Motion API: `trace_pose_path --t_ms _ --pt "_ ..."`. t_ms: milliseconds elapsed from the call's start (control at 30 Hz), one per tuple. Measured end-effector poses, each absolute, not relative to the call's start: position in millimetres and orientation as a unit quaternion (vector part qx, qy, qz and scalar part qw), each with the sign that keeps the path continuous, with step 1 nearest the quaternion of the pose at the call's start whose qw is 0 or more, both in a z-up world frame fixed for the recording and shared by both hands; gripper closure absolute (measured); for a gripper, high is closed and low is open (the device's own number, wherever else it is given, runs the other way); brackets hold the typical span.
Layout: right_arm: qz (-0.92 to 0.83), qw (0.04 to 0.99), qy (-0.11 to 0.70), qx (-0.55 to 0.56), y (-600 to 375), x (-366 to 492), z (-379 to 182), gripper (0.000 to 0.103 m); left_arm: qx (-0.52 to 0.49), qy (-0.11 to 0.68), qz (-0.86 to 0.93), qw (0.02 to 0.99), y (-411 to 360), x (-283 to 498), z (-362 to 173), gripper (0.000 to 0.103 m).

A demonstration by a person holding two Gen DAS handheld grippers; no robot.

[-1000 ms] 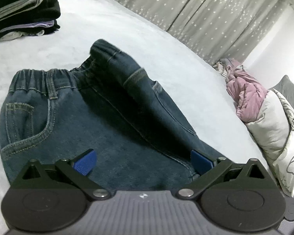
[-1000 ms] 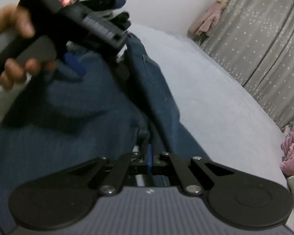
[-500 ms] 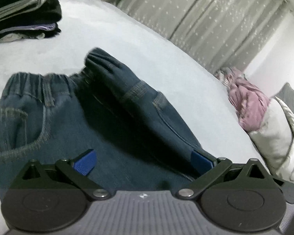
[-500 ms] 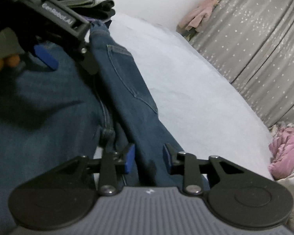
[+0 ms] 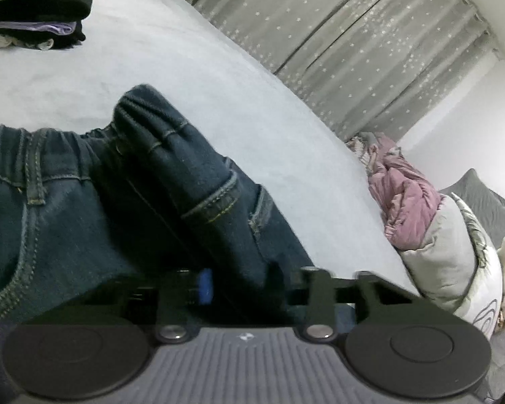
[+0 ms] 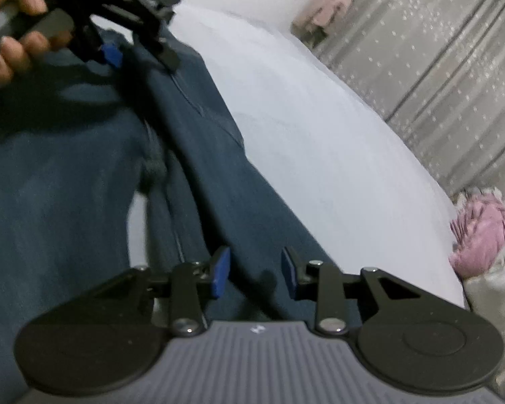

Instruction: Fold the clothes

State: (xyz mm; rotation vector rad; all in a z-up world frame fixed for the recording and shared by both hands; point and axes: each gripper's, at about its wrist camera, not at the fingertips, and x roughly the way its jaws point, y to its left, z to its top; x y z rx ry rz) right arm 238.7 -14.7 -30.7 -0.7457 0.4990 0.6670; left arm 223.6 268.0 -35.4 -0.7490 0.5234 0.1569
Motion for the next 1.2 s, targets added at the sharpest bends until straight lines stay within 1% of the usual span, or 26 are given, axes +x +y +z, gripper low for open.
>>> trace_pose_path --t_ms 67,200,433,500,533,633,700,833,900,1000,1200 --pt "0.311 0.845 0.24 -0.362 -17 241 -35 0.066 -0.357 0.244 0.078 0.898 266 223 -33 0.085" --pt "0.306 0.84 0.23 -0.384 -13 245 -39 0.06 -0.347 0.224 0.083 0.907 256 216 -21 0.09" --pt "0.31 0.821 0.212 -0.431 2 247 -44 0.06 -0.38 0.196 0.079 0.901 257 202 -8 0.091" --pt "0.318 0.818 0.207 -0.432 0 241 -41 0.055 -0.383 0.192 0.076 0.9 258 199 -6 0.091" --pt "0.324 0.818 0.204 -0.429 -1 238 -38 0.055 -0.382 0.192 0.077 0.901 257 196 -5 0.091" --pt "0.285 0.815 0.204 -0.461 -1 247 -45 0.062 -0.378 0.195 0.082 0.901 254 188 -4 0.091" --pt "0.256 0.813 0.219 -0.475 -4 258 -47 0.1 -0.375 0.196 0.085 0.902 252 182 -3 0.091" --pt "0.261 0.819 0.221 -0.461 -12 245 -26 0.1 -0.368 0.2 0.091 0.904 256 164 0 0.091" --pt "0.273 0.809 0.203 -0.479 -13 216 -8 0.1 -0.362 0.201 0.093 0.906 259 153 7 0.091" --pt "0.285 0.802 0.203 -0.485 -12 184 8 0.101 -0.349 0.205 0.099 0.909 263 135 18 0.091" --pt "0.316 0.779 0.208 -0.5 -5 125 15 0.101 -0.317 0.23 0.115 0.913 271 99 30 0.091"
